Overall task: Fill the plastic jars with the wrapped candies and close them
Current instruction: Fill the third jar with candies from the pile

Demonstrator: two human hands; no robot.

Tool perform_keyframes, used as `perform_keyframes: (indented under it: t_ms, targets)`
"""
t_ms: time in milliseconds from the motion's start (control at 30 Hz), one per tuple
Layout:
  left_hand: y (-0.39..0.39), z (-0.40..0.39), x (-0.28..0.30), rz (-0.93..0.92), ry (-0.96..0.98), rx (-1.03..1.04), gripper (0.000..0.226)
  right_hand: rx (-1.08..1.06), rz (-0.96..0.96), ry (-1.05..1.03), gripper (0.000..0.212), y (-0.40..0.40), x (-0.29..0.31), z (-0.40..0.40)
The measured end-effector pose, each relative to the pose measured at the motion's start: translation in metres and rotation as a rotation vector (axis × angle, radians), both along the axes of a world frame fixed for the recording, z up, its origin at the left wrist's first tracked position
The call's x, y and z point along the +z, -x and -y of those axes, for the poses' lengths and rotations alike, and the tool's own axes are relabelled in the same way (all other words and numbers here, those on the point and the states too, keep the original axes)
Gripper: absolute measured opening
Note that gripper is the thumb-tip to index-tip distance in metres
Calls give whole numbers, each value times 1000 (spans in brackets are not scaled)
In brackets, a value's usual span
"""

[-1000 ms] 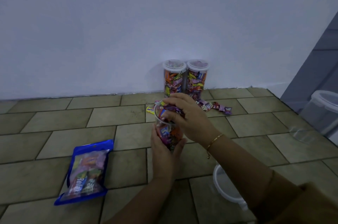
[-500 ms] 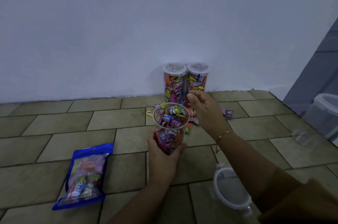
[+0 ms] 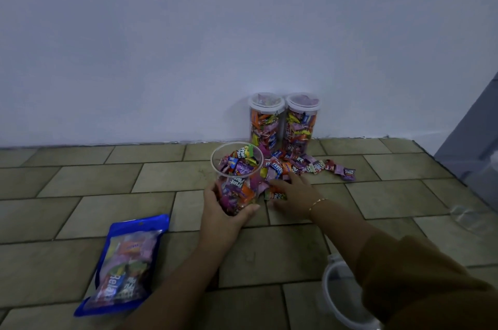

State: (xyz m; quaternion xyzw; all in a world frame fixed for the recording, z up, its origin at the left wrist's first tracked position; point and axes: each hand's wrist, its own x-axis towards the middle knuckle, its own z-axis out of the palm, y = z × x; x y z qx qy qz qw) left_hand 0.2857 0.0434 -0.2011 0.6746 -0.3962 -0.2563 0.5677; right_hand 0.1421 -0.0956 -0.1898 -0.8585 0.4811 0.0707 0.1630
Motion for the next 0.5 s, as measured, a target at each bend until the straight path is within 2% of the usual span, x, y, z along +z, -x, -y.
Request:
perform_keyframes:
  t_ms: [167,300,400,500]
  targets:
    - [-1,0,-3,-12,16,-8,89,96,-41,111,40,-5,1,4]
    - [-1,-1,-3,-11,33,-10,87,82,-46,209,38,-4,2,-1]
    - [-1,-2,-1,-12,34,-10,84,19,-34,191,37,1,10,-11]
    - [0,-4,1,-19,33,-19,83,-6,-54,161,28,9,20,-20]
